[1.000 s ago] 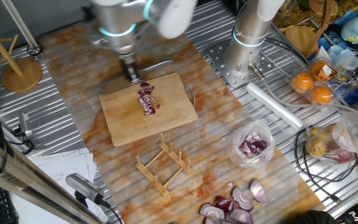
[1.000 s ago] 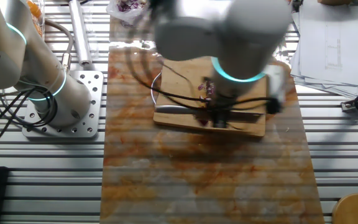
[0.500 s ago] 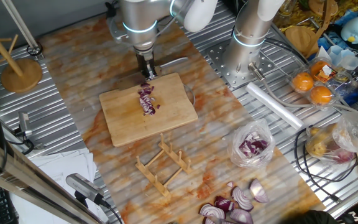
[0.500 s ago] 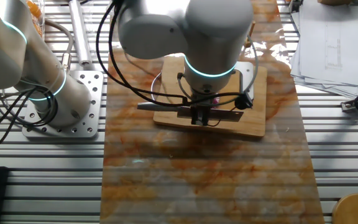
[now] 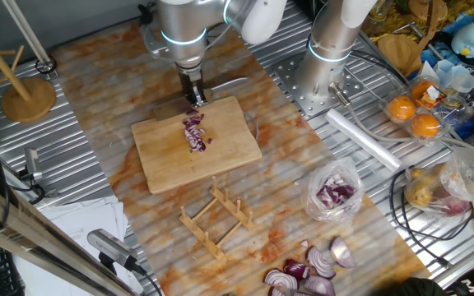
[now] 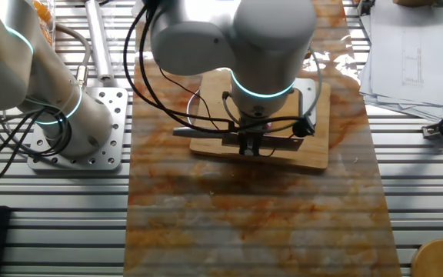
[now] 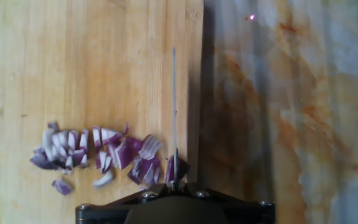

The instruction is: Chop the onions

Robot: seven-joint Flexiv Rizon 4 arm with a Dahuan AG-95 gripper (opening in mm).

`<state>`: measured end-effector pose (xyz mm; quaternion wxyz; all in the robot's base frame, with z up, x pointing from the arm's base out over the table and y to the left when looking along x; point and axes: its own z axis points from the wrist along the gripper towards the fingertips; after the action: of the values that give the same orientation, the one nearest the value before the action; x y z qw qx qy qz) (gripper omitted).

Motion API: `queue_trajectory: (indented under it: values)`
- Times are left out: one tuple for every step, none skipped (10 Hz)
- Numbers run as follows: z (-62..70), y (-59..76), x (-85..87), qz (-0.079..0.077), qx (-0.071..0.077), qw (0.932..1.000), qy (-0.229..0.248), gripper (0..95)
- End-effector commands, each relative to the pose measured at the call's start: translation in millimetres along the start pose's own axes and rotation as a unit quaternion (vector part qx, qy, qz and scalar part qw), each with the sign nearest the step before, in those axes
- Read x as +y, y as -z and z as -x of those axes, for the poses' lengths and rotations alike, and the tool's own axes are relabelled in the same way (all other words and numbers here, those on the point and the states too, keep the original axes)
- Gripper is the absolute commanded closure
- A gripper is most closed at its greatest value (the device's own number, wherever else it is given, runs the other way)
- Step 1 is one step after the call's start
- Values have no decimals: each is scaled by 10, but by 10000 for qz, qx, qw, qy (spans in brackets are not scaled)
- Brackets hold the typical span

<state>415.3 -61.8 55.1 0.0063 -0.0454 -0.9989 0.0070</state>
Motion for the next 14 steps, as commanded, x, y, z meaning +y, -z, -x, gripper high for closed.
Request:
queue_trajectory:
  values:
    - [10, -9, -4, -35, -3, 9997, -237, 950]
    - [16, -5, -4, -30, -28, 9992, -391, 950]
    - [25, -1, -4, -5, -66, 9986, -529, 950]
    - [32, 5, -3, 18, -59, 9976, -689, 950]
    - [31, 7, -2, 23, -60, 9970, -765, 950]
    - [36, 12, -1, 32, -65, 9968, -792, 950]
    - [54, 22, 0, 36, -61, 9967, -805, 950]
    - [115, 44, -1, 36, -54, 9965, -831, 950]
    - [180, 50, -10, 37, -59, 9965, -832, 950]
    - [244, 57, -16, 37, -64, 9965, -829, 950]
    - [328, 67, -20, 36, -57, 9965, -832, 950]
    - [419, 71, -25, 29, -59, 9966, -816, 950]
    - [498, 71, -28, 26, -72, 9967, -809, 950]
    - [527, 75, -26, 28, -74, 9966, -818, 950]
